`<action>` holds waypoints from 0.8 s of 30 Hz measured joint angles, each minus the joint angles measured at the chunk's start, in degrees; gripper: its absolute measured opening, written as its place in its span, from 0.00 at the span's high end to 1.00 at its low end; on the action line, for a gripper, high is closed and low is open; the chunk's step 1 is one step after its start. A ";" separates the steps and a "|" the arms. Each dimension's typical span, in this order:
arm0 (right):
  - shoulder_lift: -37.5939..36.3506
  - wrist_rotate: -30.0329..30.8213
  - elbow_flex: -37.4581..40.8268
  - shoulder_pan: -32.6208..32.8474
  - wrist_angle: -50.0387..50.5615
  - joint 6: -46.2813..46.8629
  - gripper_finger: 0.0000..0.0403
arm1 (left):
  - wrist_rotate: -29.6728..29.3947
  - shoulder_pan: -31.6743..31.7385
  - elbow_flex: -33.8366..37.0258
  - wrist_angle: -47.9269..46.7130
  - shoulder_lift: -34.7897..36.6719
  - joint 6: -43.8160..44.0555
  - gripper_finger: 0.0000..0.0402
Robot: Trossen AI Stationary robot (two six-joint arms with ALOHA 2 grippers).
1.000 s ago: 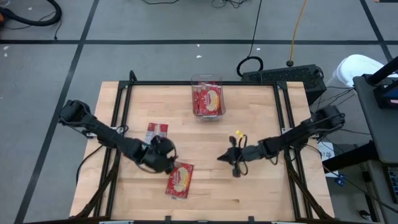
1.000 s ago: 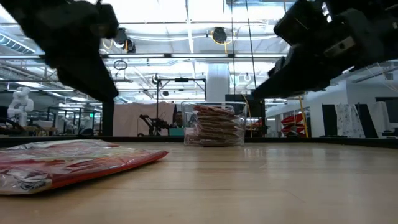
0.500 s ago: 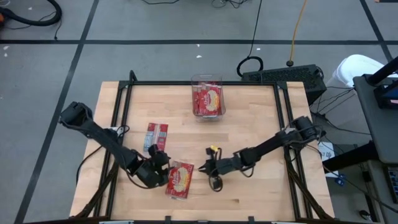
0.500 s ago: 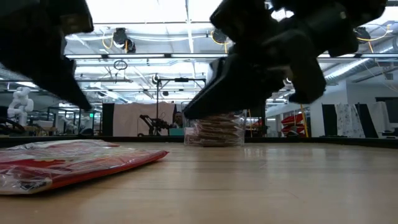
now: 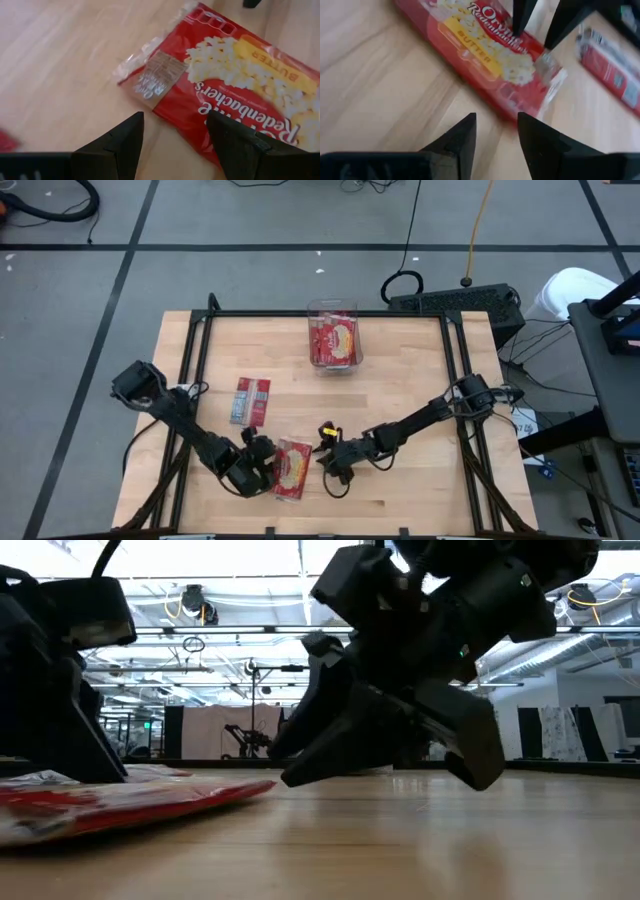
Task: Sort popcorn bags into baskets
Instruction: Put the red popcorn pack into the transparent bin
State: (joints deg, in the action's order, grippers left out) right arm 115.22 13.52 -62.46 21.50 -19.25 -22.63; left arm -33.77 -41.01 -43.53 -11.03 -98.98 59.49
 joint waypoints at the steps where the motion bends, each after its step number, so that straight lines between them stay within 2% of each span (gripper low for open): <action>1: -0.02 0.02 0.00 0.00 -0.13 -2.10 0.65 | -0.29 0.00 -0.06 1.29 -0.94 0.06 0.43; 9: 0.00 -1.55 0.00 0.78 0.68 -22.12 0.65 | -1.69 0.37 -0.28 3.21 -5.07 3.71 0.43; 19: -0.09 -1.94 -0.02 0.99 0.26 -34.21 0.65 | -3.04 0.98 -0.17 2.76 -5.23 2.94 0.43; 24: -0.09 -7.46 -0.02 -0.06 0.26 -39.34 0.65 | -3.09 1.96 -0.13 2.71 -5.27 2.90 0.43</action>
State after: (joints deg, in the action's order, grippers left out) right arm 115.13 6.06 -62.48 21.44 -18.99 -61.97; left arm -36.86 -39.06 -43.66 -8.32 -104.25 62.39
